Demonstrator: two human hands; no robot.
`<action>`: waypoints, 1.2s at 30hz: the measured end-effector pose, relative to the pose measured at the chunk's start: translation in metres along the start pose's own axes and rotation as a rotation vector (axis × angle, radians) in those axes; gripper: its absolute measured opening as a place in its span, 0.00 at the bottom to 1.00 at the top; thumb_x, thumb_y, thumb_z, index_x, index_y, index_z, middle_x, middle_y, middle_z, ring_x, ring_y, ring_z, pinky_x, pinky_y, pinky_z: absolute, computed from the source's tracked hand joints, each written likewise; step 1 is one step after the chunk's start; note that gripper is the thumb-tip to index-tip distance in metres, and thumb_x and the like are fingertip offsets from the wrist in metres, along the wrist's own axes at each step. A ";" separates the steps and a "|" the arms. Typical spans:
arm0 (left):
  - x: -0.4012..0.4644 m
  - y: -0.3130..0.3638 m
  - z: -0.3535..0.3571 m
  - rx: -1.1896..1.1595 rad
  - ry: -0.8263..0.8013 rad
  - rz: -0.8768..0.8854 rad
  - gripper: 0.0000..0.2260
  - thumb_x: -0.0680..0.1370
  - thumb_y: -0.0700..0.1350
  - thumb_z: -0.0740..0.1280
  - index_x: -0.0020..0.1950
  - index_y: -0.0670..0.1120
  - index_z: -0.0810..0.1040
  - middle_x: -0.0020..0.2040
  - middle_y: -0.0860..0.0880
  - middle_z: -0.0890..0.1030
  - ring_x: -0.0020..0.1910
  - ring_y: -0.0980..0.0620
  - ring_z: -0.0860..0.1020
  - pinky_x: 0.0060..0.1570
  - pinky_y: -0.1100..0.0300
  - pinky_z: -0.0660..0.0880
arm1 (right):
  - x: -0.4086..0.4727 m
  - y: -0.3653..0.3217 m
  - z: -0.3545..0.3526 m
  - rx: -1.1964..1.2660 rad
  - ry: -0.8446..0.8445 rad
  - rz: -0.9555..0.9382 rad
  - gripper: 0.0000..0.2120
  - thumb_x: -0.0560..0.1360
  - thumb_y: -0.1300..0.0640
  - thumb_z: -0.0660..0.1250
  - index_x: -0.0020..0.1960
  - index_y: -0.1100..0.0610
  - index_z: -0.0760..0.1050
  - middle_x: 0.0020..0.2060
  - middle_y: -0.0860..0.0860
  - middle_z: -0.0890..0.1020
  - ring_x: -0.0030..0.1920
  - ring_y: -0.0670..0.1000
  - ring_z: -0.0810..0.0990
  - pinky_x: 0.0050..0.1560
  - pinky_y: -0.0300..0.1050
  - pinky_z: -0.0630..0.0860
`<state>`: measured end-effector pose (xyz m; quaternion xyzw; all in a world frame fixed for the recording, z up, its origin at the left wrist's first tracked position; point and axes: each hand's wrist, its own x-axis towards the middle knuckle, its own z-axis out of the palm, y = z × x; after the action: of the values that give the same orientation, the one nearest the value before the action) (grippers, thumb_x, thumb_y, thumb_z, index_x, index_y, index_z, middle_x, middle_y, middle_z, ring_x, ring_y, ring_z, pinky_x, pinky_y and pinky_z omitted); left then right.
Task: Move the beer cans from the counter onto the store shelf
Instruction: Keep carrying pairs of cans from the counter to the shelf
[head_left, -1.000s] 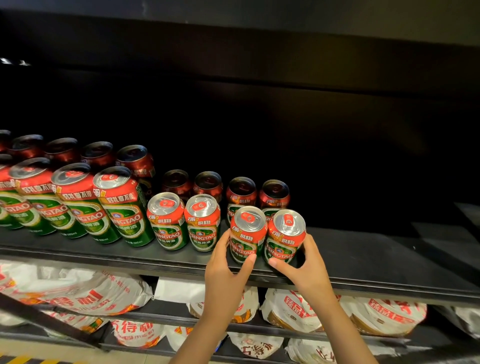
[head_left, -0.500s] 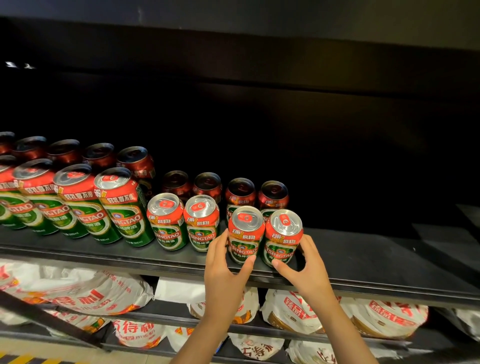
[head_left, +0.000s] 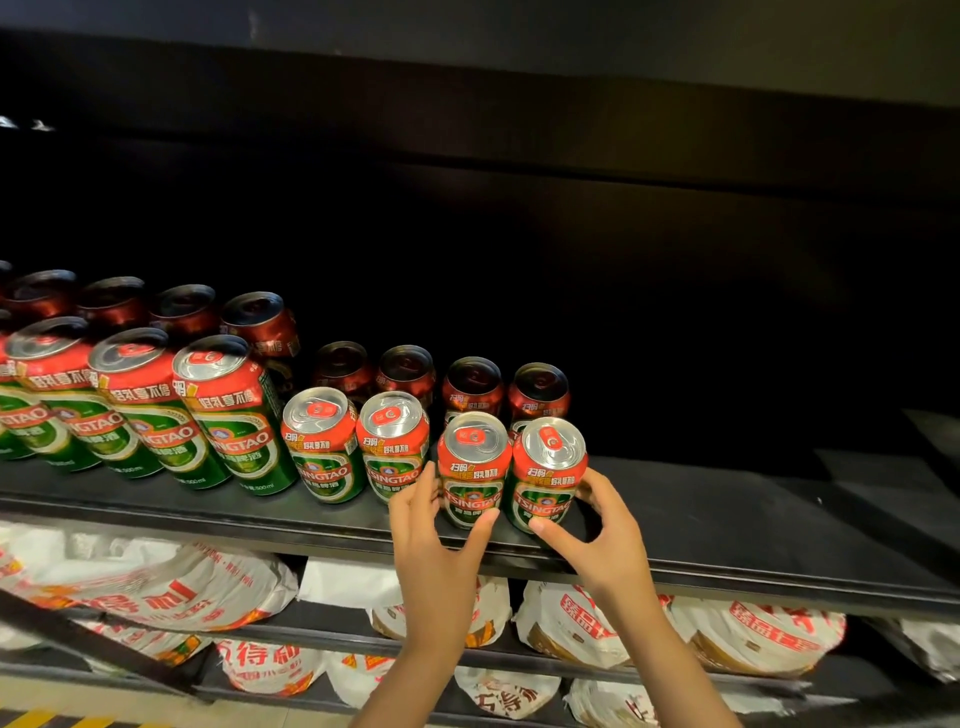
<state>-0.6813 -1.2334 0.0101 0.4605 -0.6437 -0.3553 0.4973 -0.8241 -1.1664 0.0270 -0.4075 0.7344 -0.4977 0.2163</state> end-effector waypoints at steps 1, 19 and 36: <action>0.001 0.002 0.000 -0.033 0.012 -0.028 0.31 0.68 0.53 0.71 0.68 0.48 0.68 0.59 0.52 0.69 0.60 0.64 0.70 0.60 0.64 0.71 | 0.000 -0.001 0.001 0.005 0.002 -0.003 0.28 0.68 0.54 0.76 0.57 0.34 0.65 0.55 0.32 0.73 0.55 0.25 0.69 0.47 0.18 0.67; 0.004 0.005 0.003 -0.061 0.064 -0.103 0.27 0.69 0.47 0.74 0.66 0.46 0.71 0.59 0.53 0.71 0.58 0.65 0.73 0.56 0.78 0.67 | -0.001 -0.002 0.008 0.041 0.015 -0.005 0.27 0.69 0.53 0.74 0.63 0.37 0.68 0.54 0.28 0.72 0.55 0.22 0.68 0.46 0.17 0.66; 0.002 0.002 -0.009 0.005 -0.020 0.079 0.24 0.71 0.37 0.72 0.65 0.40 0.71 0.59 0.49 0.71 0.59 0.56 0.73 0.62 0.62 0.72 | -0.007 -0.012 0.010 -0.128 -0.029 0.020 0.29 0.74 0.51 0.70 0.70 0.39 0.62 0.60 0.30 0.71 0.59 0.25 0.67 0.58 0.22 0.65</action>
<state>-0.6731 -1.2340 0.0150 0.4325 -0.6674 -0.3384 0.5030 -0.8078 -1.1687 0.0333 -0.4202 0.7656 -0.4417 0.2055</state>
